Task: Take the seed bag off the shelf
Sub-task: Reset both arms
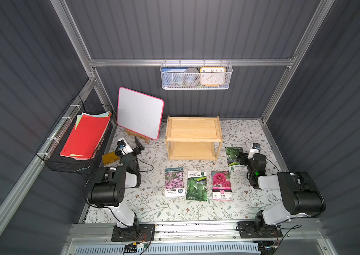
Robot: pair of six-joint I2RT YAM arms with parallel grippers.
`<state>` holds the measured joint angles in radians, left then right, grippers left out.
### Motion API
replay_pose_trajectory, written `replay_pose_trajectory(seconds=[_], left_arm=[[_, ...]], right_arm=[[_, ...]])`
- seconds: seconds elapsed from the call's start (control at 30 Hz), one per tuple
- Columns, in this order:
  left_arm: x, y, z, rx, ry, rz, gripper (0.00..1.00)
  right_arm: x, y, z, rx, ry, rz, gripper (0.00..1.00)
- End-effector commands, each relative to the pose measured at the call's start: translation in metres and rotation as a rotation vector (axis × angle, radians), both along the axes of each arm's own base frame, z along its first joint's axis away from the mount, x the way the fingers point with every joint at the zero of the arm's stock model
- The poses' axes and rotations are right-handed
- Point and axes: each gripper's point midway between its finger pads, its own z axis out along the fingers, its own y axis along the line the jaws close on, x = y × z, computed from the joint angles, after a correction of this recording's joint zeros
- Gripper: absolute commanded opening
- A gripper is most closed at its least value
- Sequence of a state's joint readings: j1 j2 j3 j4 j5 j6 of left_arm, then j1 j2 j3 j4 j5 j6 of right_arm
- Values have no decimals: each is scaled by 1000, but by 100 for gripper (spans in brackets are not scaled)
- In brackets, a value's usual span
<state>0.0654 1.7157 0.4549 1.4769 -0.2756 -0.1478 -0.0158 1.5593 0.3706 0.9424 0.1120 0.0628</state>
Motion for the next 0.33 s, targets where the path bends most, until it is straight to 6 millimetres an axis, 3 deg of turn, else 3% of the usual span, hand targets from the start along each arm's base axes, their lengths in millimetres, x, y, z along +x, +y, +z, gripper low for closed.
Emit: replay_pose_trajectory(seconds=[0.0,0.3], left_arm=[[3,0,10,-3,-26,-7,100],[2,0,11,-3,-29,-8,100]], right_arm=[[3,2,4,-1,-17,10,99],[3,2,4,-1,-16,10,99]])
